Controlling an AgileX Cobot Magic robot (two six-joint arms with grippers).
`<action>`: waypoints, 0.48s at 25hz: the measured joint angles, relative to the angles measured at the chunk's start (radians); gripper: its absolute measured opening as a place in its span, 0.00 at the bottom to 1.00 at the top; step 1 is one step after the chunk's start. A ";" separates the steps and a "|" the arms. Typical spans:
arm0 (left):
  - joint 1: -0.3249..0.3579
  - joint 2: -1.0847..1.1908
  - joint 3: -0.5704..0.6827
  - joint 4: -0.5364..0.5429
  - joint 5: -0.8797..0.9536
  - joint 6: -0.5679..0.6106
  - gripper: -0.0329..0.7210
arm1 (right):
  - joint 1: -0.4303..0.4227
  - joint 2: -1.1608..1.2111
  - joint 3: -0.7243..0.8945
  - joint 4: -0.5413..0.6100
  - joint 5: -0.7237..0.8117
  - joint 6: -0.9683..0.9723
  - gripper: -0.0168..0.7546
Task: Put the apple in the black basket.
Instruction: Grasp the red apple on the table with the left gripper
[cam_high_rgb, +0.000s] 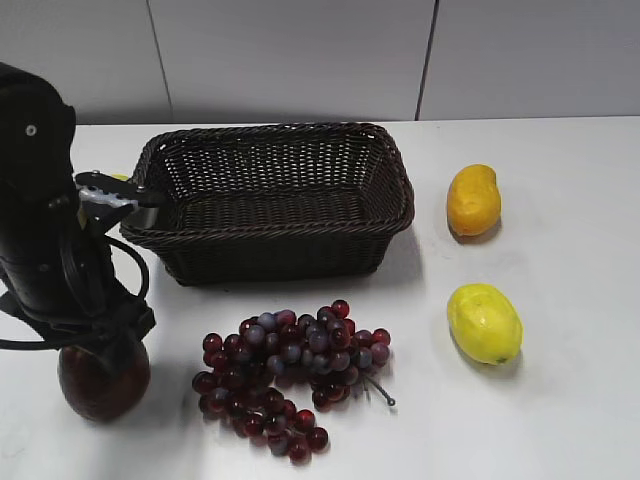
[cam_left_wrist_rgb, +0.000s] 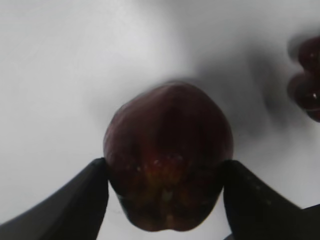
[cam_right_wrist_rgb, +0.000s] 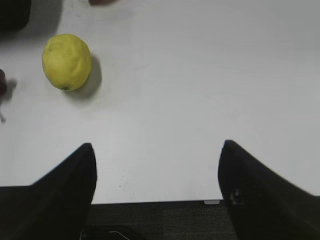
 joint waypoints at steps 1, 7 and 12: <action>0.000 0.000 0.000 -0.001 0.000 0.000 0.71 | 0.000 0.000 0.000 0.000 0.000 0.000 0.76; 0.000 -0.004 0.000 0.000 0.000 0.000 0.71 | 0.000 0.000 0.000 0.000 0.000 0.000 0.76; 0.000 -0.061 -0.019 0.026 0.056 0.043 0.71 | 0.000 0.000 0.000 0.000 0.000 0.000 0.76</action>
